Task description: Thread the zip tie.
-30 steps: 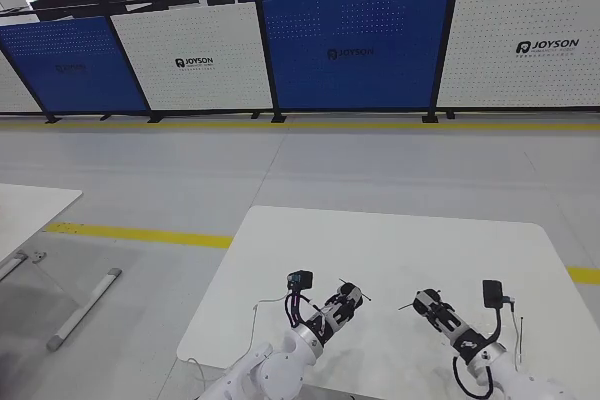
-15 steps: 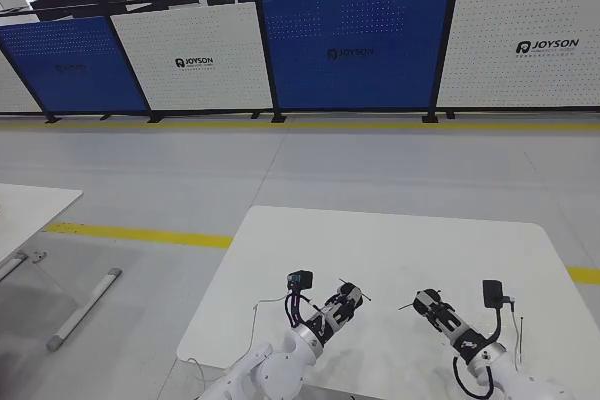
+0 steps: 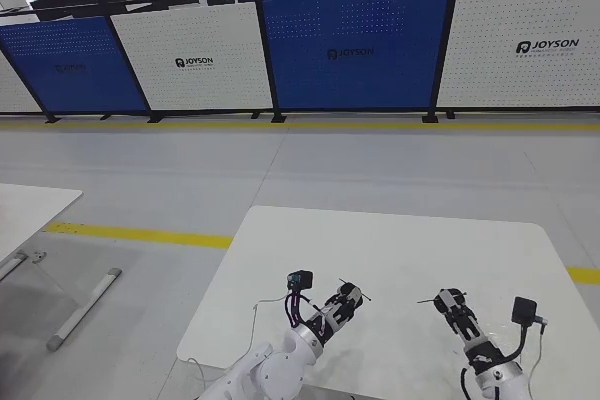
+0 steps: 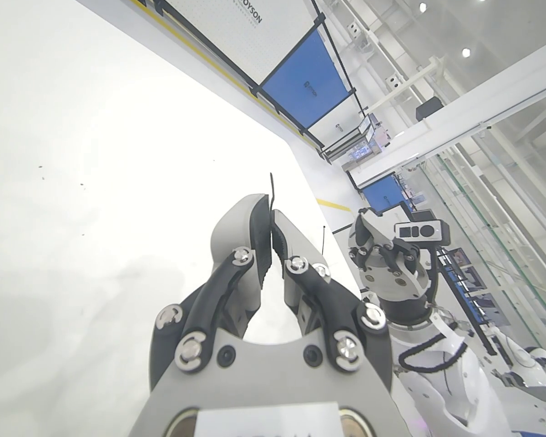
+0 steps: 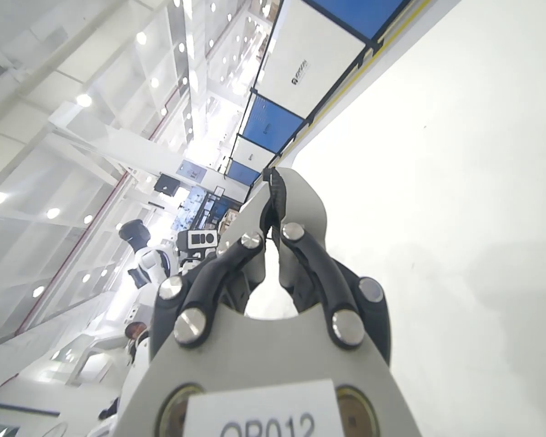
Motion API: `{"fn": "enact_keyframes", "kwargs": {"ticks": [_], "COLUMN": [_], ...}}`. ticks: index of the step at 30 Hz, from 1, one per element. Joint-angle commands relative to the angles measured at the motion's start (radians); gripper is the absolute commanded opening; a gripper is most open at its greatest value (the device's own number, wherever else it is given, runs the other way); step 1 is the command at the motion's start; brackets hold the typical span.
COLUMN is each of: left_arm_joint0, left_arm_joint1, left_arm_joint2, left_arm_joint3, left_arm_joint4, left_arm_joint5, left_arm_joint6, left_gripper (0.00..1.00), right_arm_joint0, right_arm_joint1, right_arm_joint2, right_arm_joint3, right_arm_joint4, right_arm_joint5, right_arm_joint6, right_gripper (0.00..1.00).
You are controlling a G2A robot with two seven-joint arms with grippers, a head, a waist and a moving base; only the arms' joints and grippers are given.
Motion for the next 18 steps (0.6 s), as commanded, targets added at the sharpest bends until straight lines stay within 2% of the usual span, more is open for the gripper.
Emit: {"fn": "enact_keyframes", "kwargs": {"ticks": [1, 14, 18], "left_arm_joint0": [0.000, 0.000, 0.000], "left_arm_joint1": [0.000, 0.000, 0.000], "left_arm_joint2": [0.000, 0.000, 0.000], "left_arm_joint3": [0.000, 0.000, 0.000], "left_arm_joint4": [0.000, 0.000, 0.000], "left_arm_joint5": [0.000, 0.000, 0.000], "left_arm_joint6": [0.000, 0.000, 0.000], "left_gripper": [0.00, 0.00, 0.00], "right_arm_joint0": [-0.021, -0.021, -0.021], "right_arm_joint1": [-0.007, -0.007, -0.017], "right_arm_joint2": [-0.015, -0.015, -0.024], "right_arm_joint3": [-0.019, -0.019, -0.006], "right_arm_joint4": [-0.093, -0.093, -0.110], "right_arm_joint5": [0.035, 0.035, 0.019], "right_arm_joint6": [-0.114, -0.114, -0.137], "right_gripper": [0.00, 0.00, 0.00]}}
